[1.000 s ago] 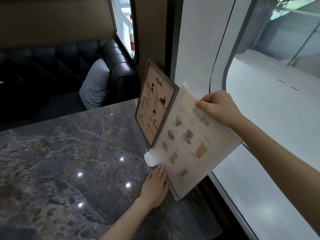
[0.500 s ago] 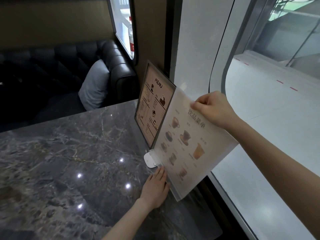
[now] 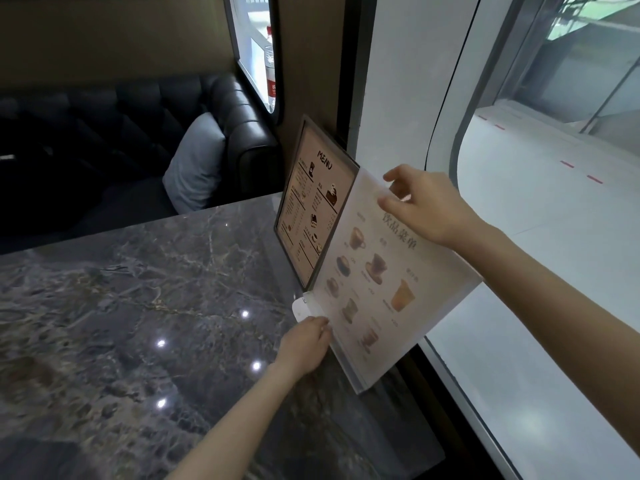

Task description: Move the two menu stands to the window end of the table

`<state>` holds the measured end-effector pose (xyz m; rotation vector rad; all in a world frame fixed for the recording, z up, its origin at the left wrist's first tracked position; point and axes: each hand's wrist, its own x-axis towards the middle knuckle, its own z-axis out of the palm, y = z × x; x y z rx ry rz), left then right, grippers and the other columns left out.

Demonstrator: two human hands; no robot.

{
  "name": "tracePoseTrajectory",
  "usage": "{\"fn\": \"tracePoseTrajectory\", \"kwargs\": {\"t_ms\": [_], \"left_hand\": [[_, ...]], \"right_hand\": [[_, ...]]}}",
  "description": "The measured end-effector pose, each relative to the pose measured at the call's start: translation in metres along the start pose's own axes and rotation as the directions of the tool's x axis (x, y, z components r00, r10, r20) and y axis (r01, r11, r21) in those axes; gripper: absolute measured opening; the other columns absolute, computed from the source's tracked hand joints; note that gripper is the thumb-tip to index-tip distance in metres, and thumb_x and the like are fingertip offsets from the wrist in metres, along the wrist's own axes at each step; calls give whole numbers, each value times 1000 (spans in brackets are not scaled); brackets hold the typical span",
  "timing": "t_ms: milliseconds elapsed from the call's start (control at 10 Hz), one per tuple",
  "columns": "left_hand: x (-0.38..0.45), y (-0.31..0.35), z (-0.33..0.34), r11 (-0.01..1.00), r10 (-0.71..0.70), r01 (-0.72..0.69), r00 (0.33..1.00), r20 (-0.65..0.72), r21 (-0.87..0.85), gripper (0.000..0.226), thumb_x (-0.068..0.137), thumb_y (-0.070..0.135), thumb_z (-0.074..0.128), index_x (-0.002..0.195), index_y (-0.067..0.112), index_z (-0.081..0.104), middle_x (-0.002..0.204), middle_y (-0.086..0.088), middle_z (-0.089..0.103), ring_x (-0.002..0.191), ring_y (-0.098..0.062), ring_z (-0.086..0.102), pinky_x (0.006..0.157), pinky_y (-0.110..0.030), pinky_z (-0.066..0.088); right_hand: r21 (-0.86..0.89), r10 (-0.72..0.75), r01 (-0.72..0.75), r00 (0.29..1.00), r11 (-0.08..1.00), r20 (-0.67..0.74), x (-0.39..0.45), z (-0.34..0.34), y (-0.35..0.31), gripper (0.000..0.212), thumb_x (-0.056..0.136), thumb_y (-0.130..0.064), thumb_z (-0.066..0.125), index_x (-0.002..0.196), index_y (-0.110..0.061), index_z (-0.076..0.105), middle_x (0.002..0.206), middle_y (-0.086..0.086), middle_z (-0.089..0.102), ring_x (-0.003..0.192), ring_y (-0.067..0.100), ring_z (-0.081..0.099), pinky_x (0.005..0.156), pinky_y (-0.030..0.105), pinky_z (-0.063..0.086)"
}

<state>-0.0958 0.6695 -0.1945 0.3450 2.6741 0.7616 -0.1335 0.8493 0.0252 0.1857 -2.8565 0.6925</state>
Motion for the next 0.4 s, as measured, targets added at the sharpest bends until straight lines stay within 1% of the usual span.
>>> {"fn": "tracePoseTrajectory", "kwargs": {"t_ms": [100,200,300,400], "left_hand": [[3,-1,-21,998,-34,30,996,-85,-47,37,97,29,33,91,5,62,106,-17,66,97,-32,60,74,-34,42],[3,-9,-45,995,-76,67,988,-135,-68,40,95,30,34,78,3,59,99,-21,67,91,-36,61,71,-37,42],[3,-23,-76,994,-99,89,981,-164,-63,42,95,32,35,79,4,62,103,-21,67,94,-35,60,75,-37,44],[1,-44,-115,988,-146,134,971,-192,-73,41,94,34,36,67,11,57,99,-21,67,92,-35,61,77,-36,47]], "right_hand": [[-206,-150,137,987,969,-51,-1,1,-13,42,91,-25,48,128,-7,47,125,13,56,115,26,49,94,35,42],[-274,-253,234,967,933,-37,-4,5,-36,39,91,-25,48,126,-7,50,124,12,54,117,25,43,94,35,40],[-230,-287,284,958,931,19,-3,18,-66,36,91,-27,48,122,-8,53,121,11,58,112,25,50,94,38,46],[-80,-281,283,959,956,35,-3,36,-94,31,90,-25,51,117,-11,58,108,7,67,98,22,61,85,42,52]]}}
